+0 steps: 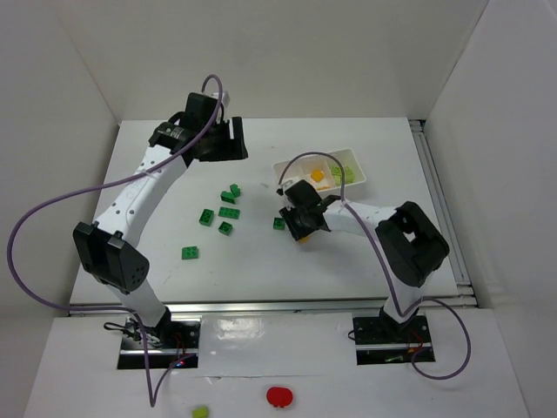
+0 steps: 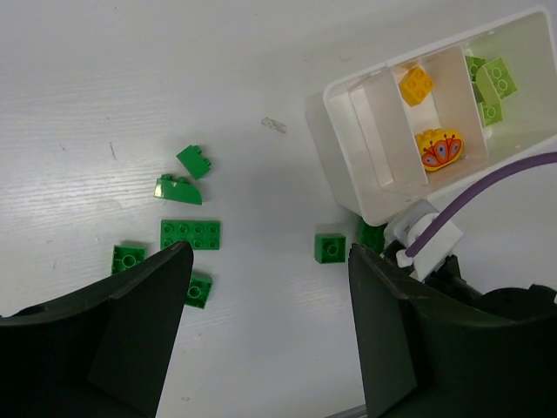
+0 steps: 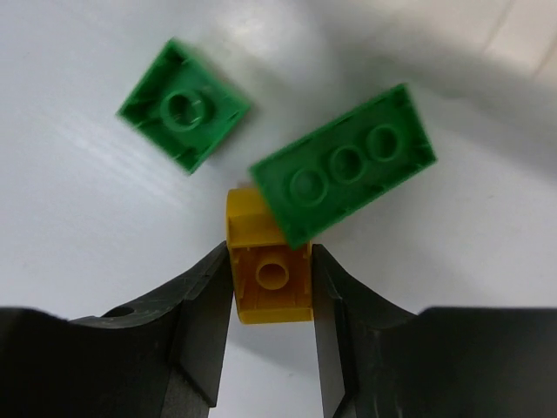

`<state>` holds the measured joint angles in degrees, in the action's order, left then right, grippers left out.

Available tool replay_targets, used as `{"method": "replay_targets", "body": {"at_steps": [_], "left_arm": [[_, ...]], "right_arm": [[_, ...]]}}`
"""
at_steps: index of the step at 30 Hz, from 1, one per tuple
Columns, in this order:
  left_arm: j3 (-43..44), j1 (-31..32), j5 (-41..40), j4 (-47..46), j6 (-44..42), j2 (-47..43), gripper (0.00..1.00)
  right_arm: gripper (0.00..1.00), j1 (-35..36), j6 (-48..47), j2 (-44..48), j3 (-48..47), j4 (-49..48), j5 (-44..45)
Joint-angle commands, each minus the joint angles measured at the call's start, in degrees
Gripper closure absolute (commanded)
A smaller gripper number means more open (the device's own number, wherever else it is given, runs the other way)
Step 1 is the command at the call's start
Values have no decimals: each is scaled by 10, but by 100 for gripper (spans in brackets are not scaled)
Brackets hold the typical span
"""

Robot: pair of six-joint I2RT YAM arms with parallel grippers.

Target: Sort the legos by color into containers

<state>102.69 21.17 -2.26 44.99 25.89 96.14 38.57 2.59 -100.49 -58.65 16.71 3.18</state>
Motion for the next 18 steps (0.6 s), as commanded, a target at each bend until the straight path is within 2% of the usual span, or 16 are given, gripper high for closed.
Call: {"method": "replay_targets", "body": {"at_steps": [1,4,6,10,14,15,18], "left_arm": [[22,-3,6,1,2,2,18],[17,-9,6,1,2,2,18],[17,-9,6,-4,2,2,18],[17,-9,6,-4,-3,8,18],[17,-9,6,-4,-8,8,18],[17,-9,6,-4,-14,13,18],[6,-9,6,1,-14,19,18]], "right_arm": [[67,30,13,41,14,11,5],[67,48,26,75,14,53,5],[68,48,26,86,4,85,-27],[68,48,26,113,-44,150,-56],[68,34,45,138,-93,171,18],[68,11,52,138,-122,171,56],[67,-40,73,116,-188,164,86]]}}
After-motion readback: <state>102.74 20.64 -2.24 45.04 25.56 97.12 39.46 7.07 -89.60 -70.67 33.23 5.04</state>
